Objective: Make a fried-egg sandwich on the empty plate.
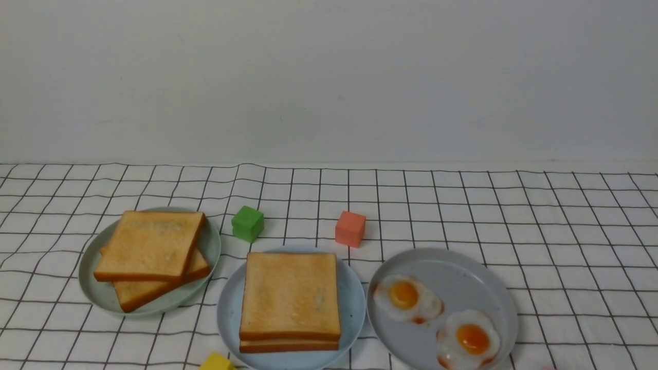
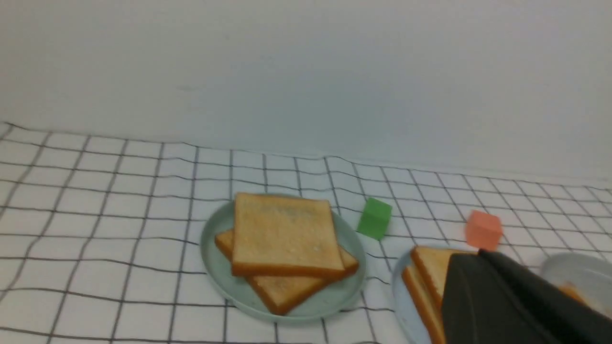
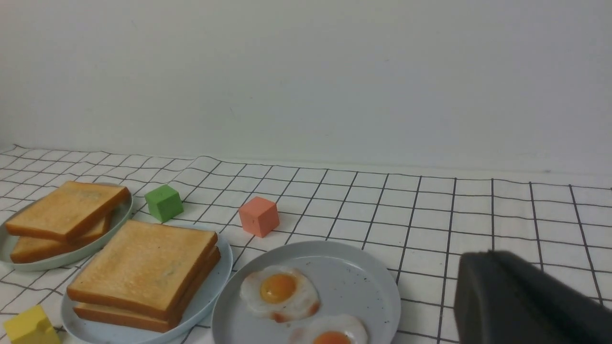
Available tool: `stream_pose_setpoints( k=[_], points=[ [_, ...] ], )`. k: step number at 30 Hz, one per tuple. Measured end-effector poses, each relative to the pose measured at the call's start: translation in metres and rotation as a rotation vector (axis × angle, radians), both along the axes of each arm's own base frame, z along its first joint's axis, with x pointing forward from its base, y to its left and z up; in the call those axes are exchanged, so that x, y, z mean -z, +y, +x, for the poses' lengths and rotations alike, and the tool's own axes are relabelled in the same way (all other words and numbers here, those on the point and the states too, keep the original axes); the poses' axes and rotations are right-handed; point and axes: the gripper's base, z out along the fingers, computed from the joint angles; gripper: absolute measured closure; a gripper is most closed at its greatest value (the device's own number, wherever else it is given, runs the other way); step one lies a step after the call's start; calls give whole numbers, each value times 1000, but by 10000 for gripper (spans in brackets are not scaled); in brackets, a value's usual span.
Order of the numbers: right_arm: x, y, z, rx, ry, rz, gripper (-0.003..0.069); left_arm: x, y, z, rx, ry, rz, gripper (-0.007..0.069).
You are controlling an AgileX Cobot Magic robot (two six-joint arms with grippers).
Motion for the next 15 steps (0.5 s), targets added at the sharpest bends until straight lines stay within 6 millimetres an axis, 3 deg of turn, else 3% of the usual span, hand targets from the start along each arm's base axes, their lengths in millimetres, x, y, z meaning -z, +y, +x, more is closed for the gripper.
stream_pose_setpoints(
  k=[6,10,12,15],
  points=[
    [0,0,0,0,0,0,645,48,-4,19,-89,-25,53,638],
    [0,0,0,0,0,0,643,101,-2,32,-167,75,27,637],
    [0,0,0,0,0,0,643,117,-1,31,-178,157,38,637],
    [0,0,0,0,0,0,641,125,-1,30,-169,232,80,634]
  ],
)
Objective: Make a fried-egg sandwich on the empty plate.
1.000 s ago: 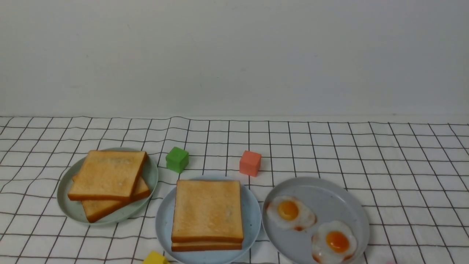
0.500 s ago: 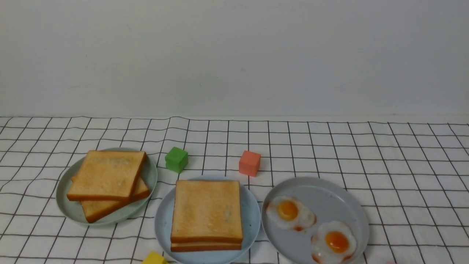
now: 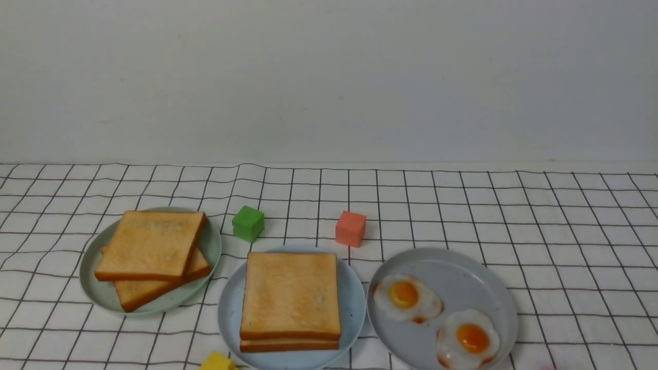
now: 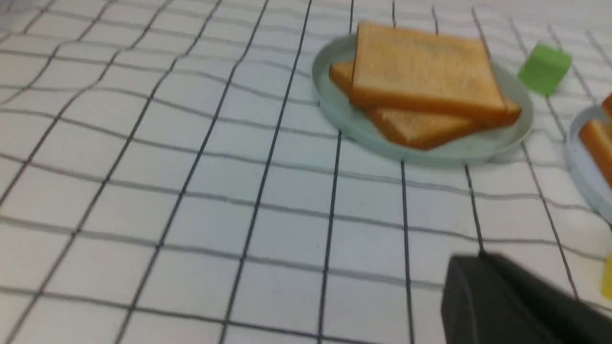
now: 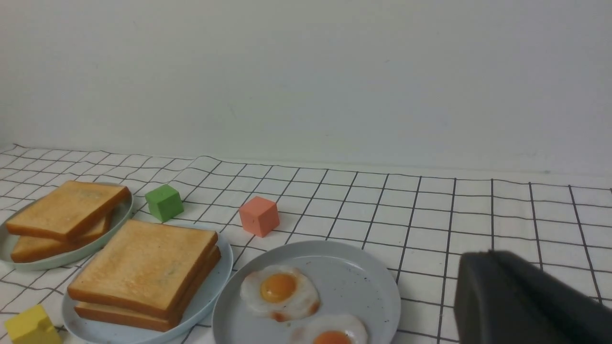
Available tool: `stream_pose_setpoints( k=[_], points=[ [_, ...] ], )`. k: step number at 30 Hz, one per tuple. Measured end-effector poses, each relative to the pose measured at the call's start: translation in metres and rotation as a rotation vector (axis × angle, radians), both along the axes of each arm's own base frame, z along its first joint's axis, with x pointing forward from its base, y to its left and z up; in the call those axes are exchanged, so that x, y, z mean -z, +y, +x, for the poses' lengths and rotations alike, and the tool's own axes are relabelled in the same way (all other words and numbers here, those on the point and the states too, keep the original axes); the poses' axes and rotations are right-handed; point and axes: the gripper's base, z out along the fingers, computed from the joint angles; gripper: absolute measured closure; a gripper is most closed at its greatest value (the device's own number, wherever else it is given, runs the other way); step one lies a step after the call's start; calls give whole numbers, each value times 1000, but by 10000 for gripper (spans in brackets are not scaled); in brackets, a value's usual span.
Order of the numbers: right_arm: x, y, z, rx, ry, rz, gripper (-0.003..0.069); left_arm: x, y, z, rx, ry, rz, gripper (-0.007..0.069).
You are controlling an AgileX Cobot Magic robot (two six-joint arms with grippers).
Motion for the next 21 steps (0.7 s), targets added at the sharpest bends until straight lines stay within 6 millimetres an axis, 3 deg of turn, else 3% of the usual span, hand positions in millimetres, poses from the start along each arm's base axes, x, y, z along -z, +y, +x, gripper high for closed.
stream_pose_setpoints(
  k=[7,21],
  points=[
    [0,0,0,0,0,0,633,0,-4,0,102,9,29,627],
    [0,0,0,0,0,0,615,0,-3,0,109,9,72,616]
  ],
)
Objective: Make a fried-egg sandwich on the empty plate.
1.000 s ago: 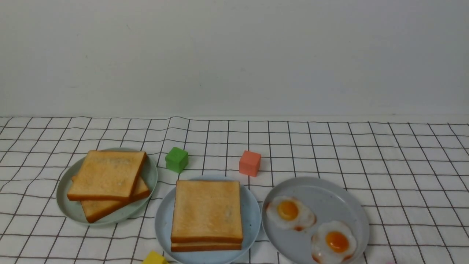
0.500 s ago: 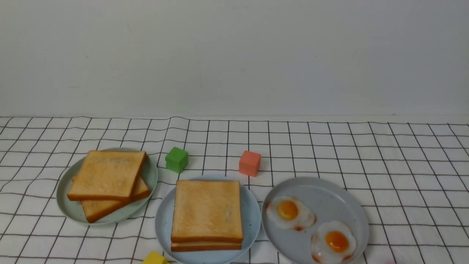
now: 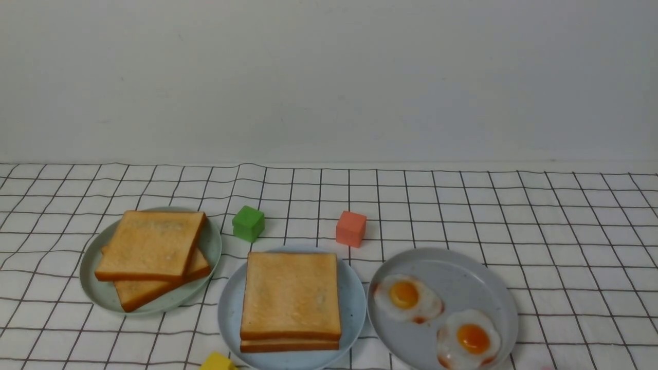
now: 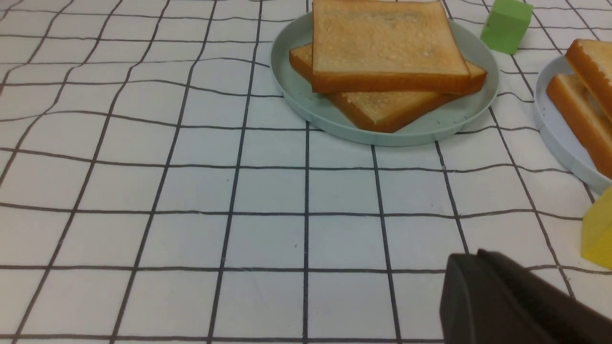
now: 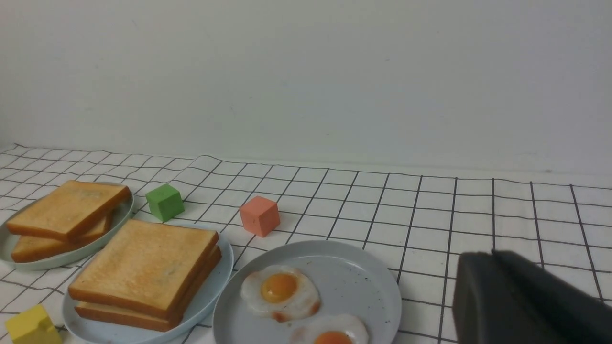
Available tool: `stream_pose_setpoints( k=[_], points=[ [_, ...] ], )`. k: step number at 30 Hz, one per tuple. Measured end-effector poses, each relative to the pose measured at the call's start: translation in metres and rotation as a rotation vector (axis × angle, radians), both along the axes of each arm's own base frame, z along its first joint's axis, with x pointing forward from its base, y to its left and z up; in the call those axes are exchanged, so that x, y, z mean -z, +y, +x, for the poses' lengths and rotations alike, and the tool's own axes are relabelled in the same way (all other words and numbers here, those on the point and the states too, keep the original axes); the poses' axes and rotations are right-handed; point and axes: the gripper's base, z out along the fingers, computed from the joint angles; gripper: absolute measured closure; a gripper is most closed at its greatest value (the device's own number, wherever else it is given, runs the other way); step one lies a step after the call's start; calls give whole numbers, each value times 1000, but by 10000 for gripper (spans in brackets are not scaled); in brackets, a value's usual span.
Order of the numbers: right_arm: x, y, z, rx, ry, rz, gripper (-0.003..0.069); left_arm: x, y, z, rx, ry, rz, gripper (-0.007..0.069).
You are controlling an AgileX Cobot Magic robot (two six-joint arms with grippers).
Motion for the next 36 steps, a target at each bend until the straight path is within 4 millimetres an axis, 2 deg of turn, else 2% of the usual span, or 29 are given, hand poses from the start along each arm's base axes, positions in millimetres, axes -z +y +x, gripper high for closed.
stream_pose_setpoints(
  k=[9,16,18,21,22,23,27,36],
  points=[
    [0,-1,0,9,-5,-16,606,0,0,0,0,0,0,606],
    [1,-7,4,136,-55,-106,589,0,0,0,0,0,0,606],
    [7,-7,7,162,-51,-95,587,0,0,0,0,0,1,605],
    [39,-6,20,205,-8,-68,580,0,0,0,0,0,1,603],
    [41,-6,20,211,-6,-66,580,0,0,0,0,0,1,603],
    [61,-6,25,230,47,-70,578,0,0,0,0,0,3,601],
    [103,-8,28,278,205,-52,574,0,0,0,0,1,3,596],
    [103,-7,29,277,199,-62,568,0,0,0,0,0,5,588]
  ],
)
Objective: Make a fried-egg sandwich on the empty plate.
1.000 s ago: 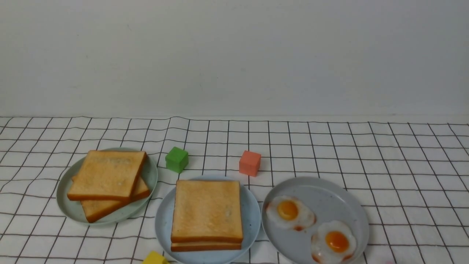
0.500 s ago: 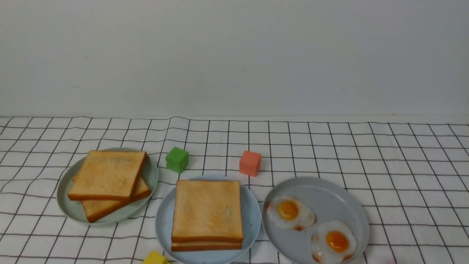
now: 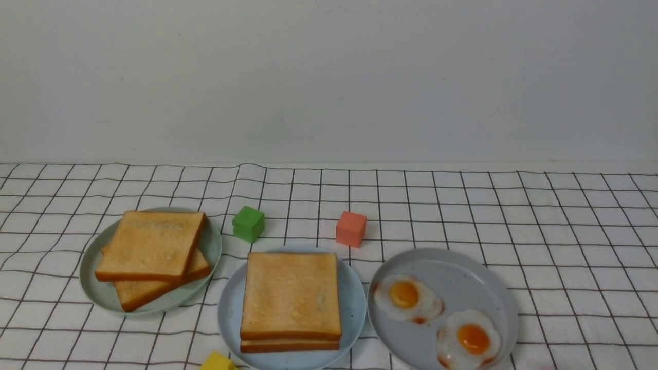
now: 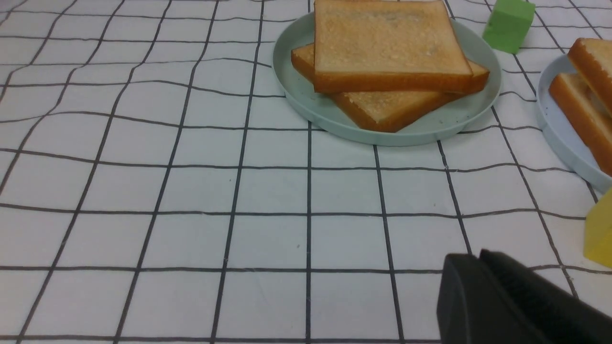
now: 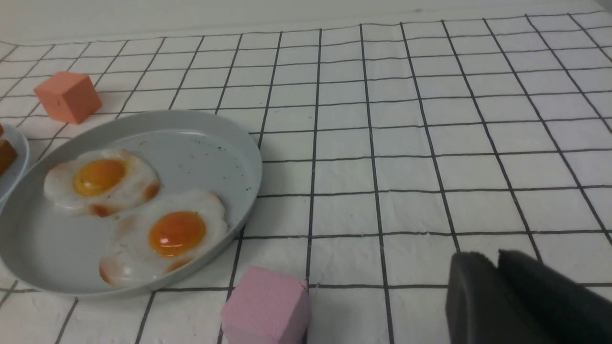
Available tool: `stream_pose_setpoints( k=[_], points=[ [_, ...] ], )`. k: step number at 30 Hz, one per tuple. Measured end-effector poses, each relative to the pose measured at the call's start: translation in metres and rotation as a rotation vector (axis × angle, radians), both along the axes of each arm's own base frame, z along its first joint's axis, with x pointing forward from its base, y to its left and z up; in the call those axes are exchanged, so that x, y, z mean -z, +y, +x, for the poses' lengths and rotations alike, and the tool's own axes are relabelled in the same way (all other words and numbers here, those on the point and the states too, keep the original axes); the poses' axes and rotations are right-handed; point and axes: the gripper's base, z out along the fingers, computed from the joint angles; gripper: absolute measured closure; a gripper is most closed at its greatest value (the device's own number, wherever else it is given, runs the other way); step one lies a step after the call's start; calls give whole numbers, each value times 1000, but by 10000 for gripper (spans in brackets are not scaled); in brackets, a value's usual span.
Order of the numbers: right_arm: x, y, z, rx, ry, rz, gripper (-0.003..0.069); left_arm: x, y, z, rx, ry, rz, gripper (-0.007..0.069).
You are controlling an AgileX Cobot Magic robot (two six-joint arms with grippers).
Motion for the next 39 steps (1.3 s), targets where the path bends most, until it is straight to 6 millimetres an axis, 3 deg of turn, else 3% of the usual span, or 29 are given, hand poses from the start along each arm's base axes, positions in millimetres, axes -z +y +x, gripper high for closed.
stream_pose_setpoints(
  k=[39],
  points=[
    [0,0,0,-1,0,-7,536,0,0,0,0,0,0,578]
  ],
)
